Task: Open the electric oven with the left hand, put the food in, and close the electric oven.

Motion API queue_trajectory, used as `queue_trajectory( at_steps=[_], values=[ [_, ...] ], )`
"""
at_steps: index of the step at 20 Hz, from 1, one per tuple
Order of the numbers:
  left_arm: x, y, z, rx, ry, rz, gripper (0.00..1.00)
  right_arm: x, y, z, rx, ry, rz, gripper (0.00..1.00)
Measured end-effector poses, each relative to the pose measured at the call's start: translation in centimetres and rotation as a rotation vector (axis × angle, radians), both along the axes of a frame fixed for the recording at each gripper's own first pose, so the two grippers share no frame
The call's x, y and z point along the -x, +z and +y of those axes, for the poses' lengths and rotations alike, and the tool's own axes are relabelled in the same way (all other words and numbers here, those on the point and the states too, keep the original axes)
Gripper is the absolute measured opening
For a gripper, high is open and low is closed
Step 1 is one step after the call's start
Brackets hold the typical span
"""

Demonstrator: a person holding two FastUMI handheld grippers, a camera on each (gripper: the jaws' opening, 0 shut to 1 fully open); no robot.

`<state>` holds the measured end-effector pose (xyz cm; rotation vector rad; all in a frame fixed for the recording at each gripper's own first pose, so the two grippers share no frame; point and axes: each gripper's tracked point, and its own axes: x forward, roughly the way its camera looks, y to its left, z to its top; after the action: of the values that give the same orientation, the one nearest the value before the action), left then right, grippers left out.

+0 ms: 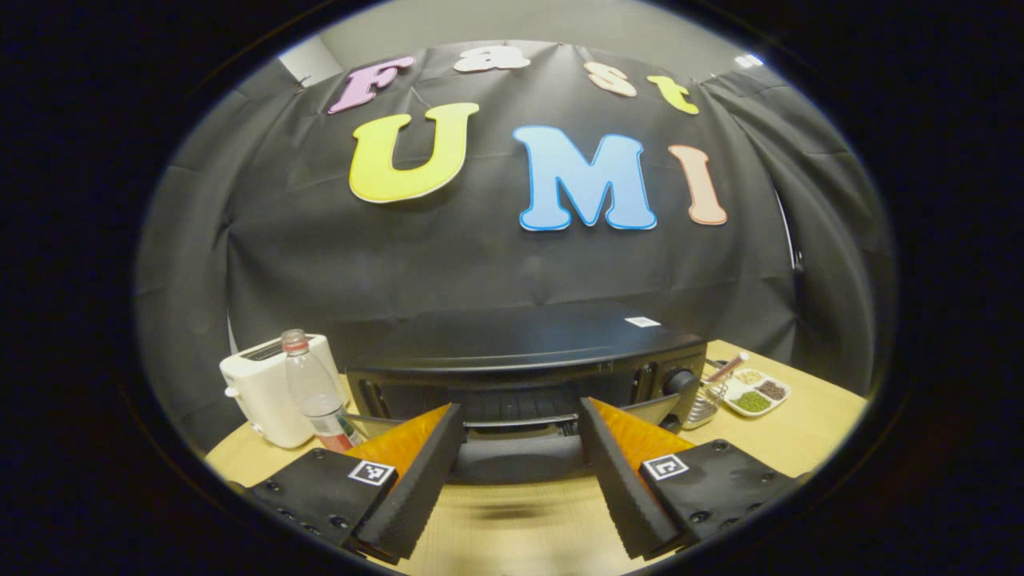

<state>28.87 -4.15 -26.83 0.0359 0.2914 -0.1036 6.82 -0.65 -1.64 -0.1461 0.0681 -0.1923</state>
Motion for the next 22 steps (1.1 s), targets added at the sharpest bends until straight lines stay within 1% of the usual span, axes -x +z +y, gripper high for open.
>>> queue_trajectory(
  at_steps=[4, 5, 6, 8, 9, 13, 17, 19, 20, 21, 22],
  values=[
    [2.0, -0.8, 0.0, -0.018, 0.004, 0.03, 1.0, 0.4, 0.0, 0.3, 0.001, 0.03, 0.0, 0.95],
    [2.4, -1.1, -0.1, -0.02, 0.006, 0.037, 0.97, 0.4, 0.1, 0.3, -0.001, 0.036, 0.0, 0.95],
    [2.8, -1.3, -0.1, -0.021, 0.009, 0.043, 1.0, 0.5, 0.0, 0.2, -0.003, 0.04, 0.0, 0.95],
    [3.6, -2.0, 0.0, -0.019, 0.019, 0.06, 1.0, 0.6, -0.1, 0.0, -0.009, 0.048, 0.003, 0.95],
    [4.1, -2.2, 0.0, -0.019, 0.023, 0.065, 0.97, 0.8, -0.1, -0.1, -0.01, 0.05, 0.004, 0.95],
    [5.6, -3.6, 0.0, -0.018, 0.039, 0.104, 0.97, 1.1, -0.5, -0.5, -0.008, 0.061, 0.016, 0.95],
    [7.0, -5.3, 0.0, 0.024, 0.054, 0.156, 0.97, 1.3, -0.6, -0.8, -0.007, 0.074, 0.025, 0.95],
    [7.6, -5.9, -0.1, 0.026, 0.059, 0.173, 0.98, 1.2, -0.9, -1.0, -0.005, 0.082, 0.03, 0.95],
    [7.8, -6.3, -0.1, 0.028, 0.061, 0.183, 1.0, 1.2, -0.9, -1.1, -0.005, 0.085, 0.034, 0.95],
    [8.0, -6.6, -0.1, 0.029, 0.065, 0.19, 0.98, 1.2, -1.1, -1.2, -0.004, 0.088, 0.038, 0.95],
    [8.2, -6.9, -0.2, 0.031, 0.069, 0.198, 1.0, 1.2, -1.1, -1.2, -0.004, 0.09, 0.04, 0.95]
  ],
)
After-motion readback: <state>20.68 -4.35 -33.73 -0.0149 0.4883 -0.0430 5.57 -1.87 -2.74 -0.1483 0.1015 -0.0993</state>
